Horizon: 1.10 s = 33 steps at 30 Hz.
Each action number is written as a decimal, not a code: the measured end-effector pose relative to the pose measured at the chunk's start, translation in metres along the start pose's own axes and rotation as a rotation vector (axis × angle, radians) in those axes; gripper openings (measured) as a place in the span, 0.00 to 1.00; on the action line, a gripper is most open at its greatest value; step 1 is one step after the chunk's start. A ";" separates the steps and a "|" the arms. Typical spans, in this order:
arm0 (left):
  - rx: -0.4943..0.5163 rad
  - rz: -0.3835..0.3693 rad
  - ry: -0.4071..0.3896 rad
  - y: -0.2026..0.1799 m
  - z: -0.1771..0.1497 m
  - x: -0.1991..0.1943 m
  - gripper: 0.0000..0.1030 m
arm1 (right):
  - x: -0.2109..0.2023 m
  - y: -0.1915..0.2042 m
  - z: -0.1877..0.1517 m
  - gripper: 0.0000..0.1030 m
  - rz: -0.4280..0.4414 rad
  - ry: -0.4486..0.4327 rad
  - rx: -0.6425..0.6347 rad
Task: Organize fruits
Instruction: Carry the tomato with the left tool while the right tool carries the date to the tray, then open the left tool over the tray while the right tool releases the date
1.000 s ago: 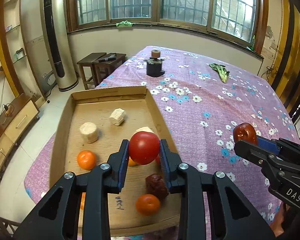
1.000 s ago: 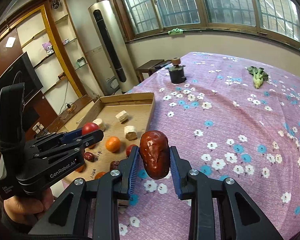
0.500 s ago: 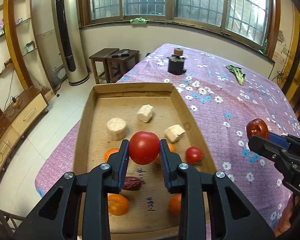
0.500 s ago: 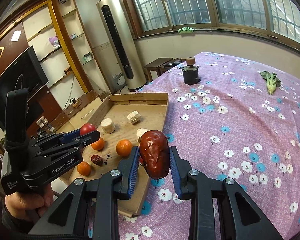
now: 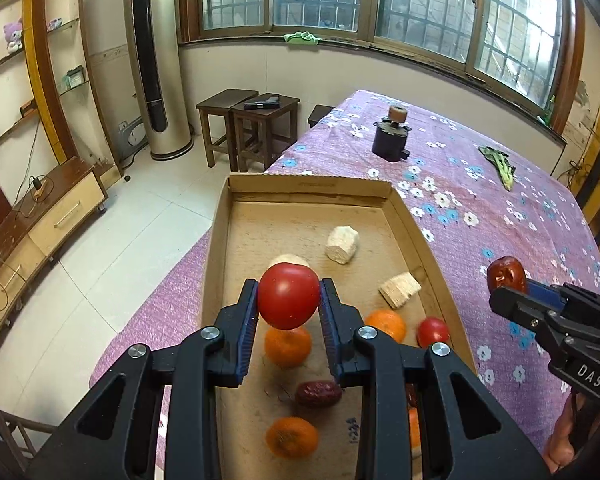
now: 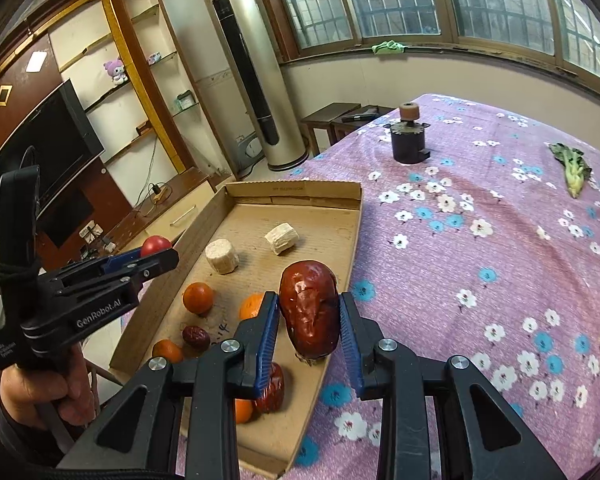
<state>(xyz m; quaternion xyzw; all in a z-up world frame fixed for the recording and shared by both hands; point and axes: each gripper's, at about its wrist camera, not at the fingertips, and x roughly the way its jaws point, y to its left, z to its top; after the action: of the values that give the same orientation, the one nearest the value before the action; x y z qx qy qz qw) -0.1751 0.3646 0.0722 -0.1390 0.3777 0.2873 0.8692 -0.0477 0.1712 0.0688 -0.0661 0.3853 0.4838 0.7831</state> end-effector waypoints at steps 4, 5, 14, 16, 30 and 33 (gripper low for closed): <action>0.005 0.018 0.014 0.002 0.012 0.014 0.27 | 0.017 0.000 0.011 0.29 0.013 0.015 -0.002; 0.008 0.024 0.017 0.003 0.017 0.019 0.27 | 0.023 -0.001 0.016 0.29 0.016 0.021 -0.002; 0.050 0.058 0.034 0.003 0.055 0.053 0.27 | 0.074 -0.006 0.061 0.29 0.009 0.058 -0.017; 0.048 0.052 0.059 0.003 0.061 0.068 0.27 | 0.092 -0.007 0.068 0.29 0.005 0.089 -0.022; 0.064 0.052 0.194 -0.010 0.060 0.122 0.27 | 0.138 0.007 0.055 0.29 -0.017 0.194 -0.107; 0.072 0.058 0.218 -0.011 0.059 0.129 0.27 | 0.139 0.010 0.055 0.29 -0.021 0.197 -0.117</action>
<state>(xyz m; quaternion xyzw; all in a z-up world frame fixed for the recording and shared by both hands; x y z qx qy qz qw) -0.0637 0.4332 0.0173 -0.1275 0.4840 0.2816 0.8186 0.0064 0.3003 0.0172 -0.1630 0.4310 0.4882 0.7412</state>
